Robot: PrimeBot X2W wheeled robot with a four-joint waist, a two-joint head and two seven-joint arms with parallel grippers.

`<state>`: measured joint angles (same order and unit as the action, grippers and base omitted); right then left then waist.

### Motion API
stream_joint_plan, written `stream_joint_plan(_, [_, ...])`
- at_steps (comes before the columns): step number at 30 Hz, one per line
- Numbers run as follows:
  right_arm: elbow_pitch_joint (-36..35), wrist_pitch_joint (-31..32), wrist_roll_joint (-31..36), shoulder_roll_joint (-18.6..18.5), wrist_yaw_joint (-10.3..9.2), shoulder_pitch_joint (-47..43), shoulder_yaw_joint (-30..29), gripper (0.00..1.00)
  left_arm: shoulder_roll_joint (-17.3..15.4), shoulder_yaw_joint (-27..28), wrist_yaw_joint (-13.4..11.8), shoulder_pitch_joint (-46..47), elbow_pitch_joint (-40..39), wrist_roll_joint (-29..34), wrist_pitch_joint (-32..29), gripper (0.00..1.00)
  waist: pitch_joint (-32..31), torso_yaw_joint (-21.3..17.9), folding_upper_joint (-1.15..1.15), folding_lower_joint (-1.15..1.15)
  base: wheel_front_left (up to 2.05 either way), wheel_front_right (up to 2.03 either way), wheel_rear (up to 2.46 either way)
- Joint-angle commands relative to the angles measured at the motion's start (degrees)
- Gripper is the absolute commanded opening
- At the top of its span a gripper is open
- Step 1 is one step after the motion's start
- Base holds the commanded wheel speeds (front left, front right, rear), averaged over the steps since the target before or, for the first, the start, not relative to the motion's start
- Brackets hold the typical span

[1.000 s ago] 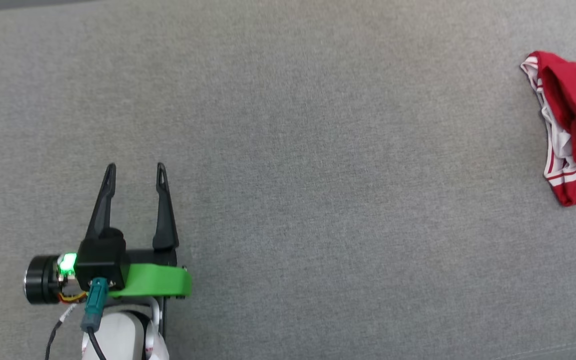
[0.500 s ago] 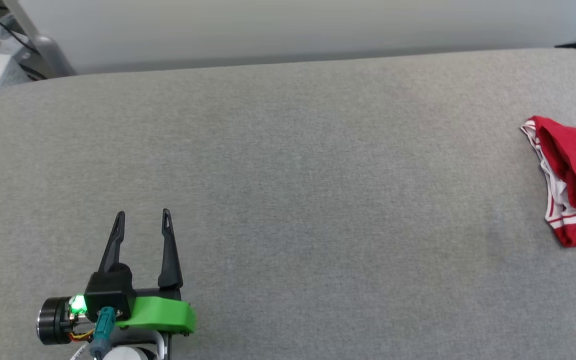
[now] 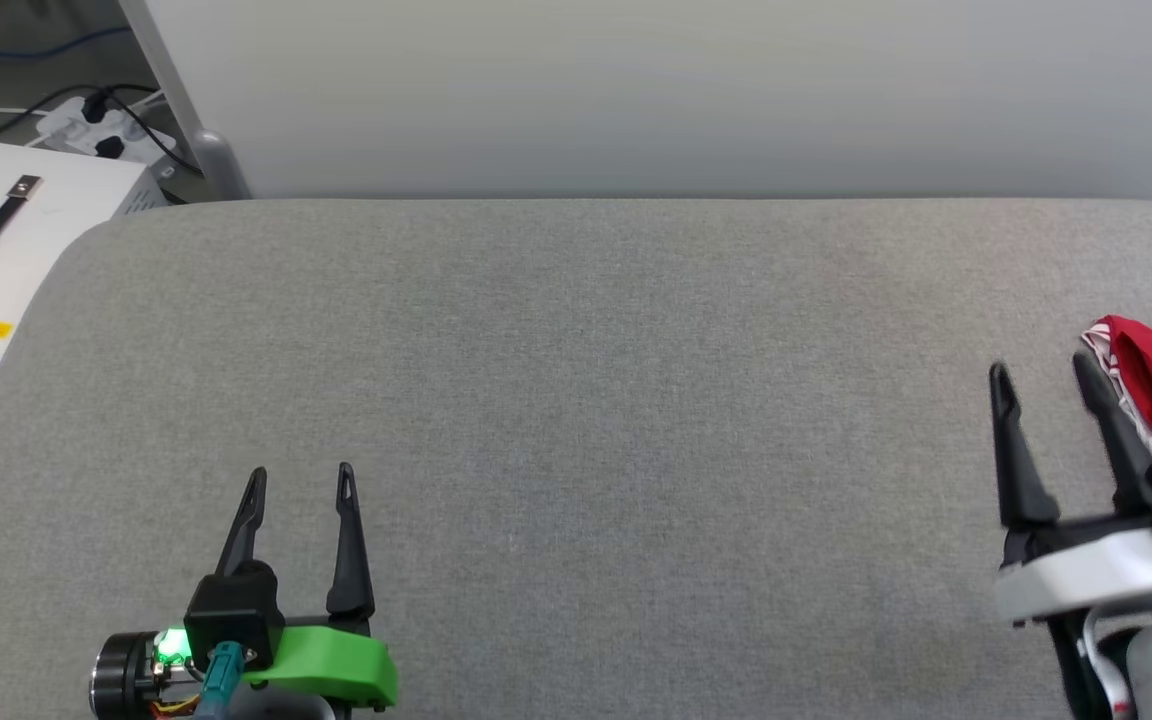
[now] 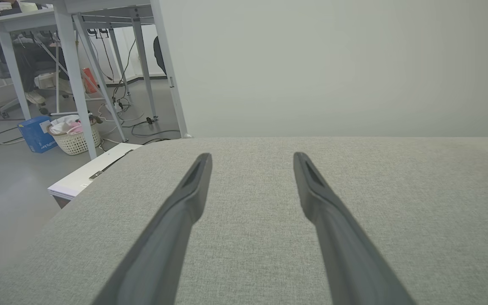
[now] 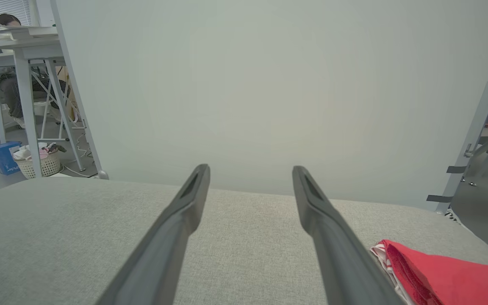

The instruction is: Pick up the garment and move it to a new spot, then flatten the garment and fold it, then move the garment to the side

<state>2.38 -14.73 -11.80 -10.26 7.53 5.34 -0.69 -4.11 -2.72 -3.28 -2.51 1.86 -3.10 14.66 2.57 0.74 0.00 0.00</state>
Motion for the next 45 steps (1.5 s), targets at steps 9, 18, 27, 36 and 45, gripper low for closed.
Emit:
stream_joint_plan(9, [-1.23, -0.27, -0.92, 2.83, -0.04, -10.15, -0.02, 1.0, 0.52, 0.03, 2.09, -2.56, 0.86, -1.37, 0.34, 1.0, -2.77, 0.74, 0.0, 0.0, 0.0, 0.0, 0.0])
stream_joint_plan(18, [-1.43, -0.27, -1.52, 3.4, -0.04, -13.57, -0.23, 1.0, 0.74, -0.1, 3.08, -3.54, 1.55, -1.45, 0.34, 1.0, -4.12, 0.56, 0.0, 0.0, 0.0, 0.0, 0.0])
stream_joint_plan(27, [-0.89, 0.06, -1.39, 3.53, 0.0, -13.53, -0.17, 0.0, 0.54, -0.16, 3.1, -3.0, 1.88, -1.4, -0.12, 0.0, -4.64, 0.56, 0.0, 0.0, 0.0, 0.0, 0.0])
stream_joint_plan(36, [-0.98, 0.93, -0.61, 3.76, 0.0, -13.05, -0.12, 0.0, 0.58, -0.02, 3.1, -2.68, 1.66, -1.13, -0.97, 0.0, -4.52, 0.48, 0.0, 0.0, 0.0, 0.0, 0.0])
stream_joint_plan(45, [-1.09, 1.98, 0.33, 4.03, -0.01, -12.46, -0.06, 0.0, 0.63, 0.19, 3.11, -2.28, 1.39, -0.81, -2.02, 0.0, -4.37, 0.39, 0.0, 0.0, 0.0, 0.0, 0.0])
